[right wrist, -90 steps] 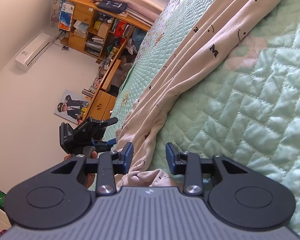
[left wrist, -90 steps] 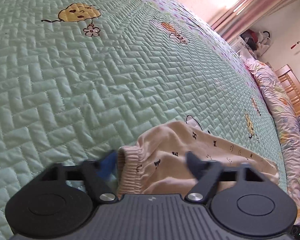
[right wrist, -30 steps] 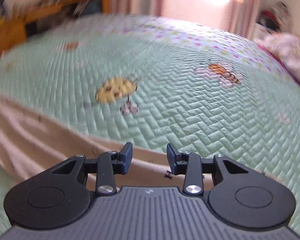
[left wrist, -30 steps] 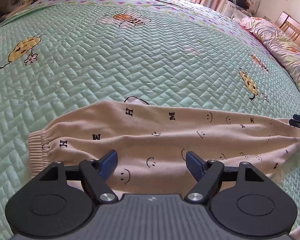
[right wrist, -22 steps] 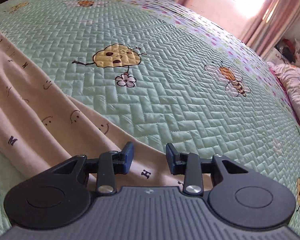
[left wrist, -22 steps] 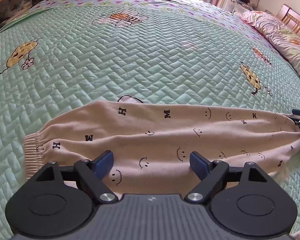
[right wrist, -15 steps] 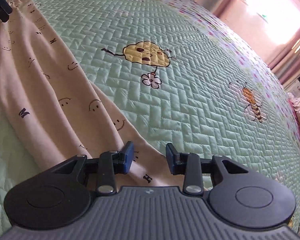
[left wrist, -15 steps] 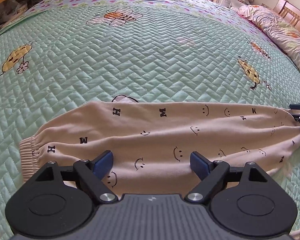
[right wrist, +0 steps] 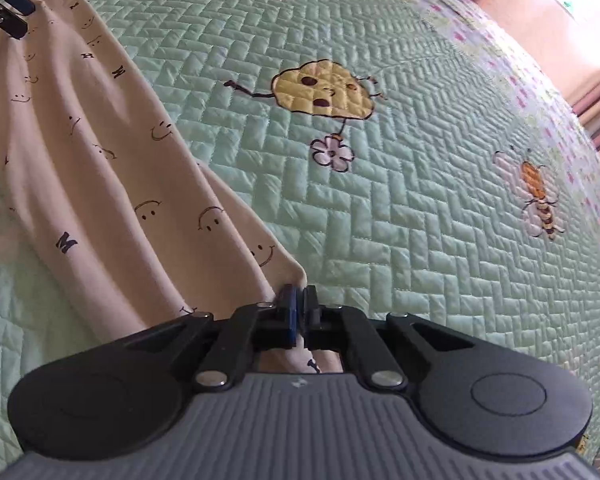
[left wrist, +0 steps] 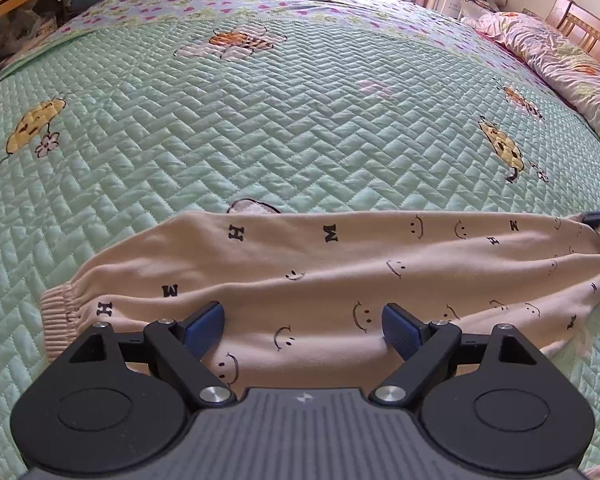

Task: Fold clothes

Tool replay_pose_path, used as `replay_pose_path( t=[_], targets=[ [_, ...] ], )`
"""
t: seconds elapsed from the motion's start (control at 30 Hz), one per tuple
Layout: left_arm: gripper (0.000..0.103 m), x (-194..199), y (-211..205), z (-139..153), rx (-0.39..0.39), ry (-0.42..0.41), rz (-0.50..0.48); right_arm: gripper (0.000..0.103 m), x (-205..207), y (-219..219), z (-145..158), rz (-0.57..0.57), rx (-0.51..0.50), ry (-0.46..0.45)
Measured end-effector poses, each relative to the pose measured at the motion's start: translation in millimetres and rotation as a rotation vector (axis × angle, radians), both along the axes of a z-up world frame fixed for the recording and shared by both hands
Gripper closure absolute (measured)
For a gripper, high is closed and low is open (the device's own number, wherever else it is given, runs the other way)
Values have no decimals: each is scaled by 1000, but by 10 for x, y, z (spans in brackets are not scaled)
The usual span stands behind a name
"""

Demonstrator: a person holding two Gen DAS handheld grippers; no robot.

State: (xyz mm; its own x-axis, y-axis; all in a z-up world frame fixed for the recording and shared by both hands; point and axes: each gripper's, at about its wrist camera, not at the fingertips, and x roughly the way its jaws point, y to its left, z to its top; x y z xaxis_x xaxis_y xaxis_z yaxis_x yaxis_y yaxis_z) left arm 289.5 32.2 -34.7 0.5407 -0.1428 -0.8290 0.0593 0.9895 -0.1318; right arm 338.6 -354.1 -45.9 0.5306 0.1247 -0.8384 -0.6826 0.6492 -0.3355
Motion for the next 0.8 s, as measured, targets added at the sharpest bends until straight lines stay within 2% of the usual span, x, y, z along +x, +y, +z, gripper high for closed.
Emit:
replay_pose_path(
  t=[0.07,0.13,0.17,0.23,0.33,0.37,0.4,0.43,0.53,0.6,0.63,0.73,0.8],
  targets=[
    [16,13,33,-1,-2,1,16,100,60,-103,93,-105,43,-116],
    [16,8,58,4,-9,0,22,99,195,-180,94,-220,94,-174],
    [16,0,65,7,-10,-1,21,99,237,-162,47,-242,95,-196],
    [16,-16,52,-5,16,2,9,98,337,-127,-91,-260,127,-72],
    [16,-16,79,-25,50,5,17,96,332,-165,-157,-286,150,-71],
    [16,-9,124,-18,43,5,33,89,330,-253,-121,-313,200,-62],
    [16,-1,169,-11,35,5,49,78,330,-357,-74,-346,261,-49],
    [16,7,214,-3,27,5,65,74,331,-462,-27,-379,323,-35],
    [16,30,348,19,4,4,112,70,212,-853,178,-465,575,-34],
    [16,18,381,17,4,5,124,60,83,-1157,273,-592,651,-104],
    [16,3,380,10,9,5,124,59,23,-1308,294,-657,660,-136],
    [15,-35,358,-15,27,6,124,58,-183,-1713,207,-783,583,-199],
    [15,-54,323,-35,43,5,124,57,-308,-1898,115,-812,553,-208]
  ],
)
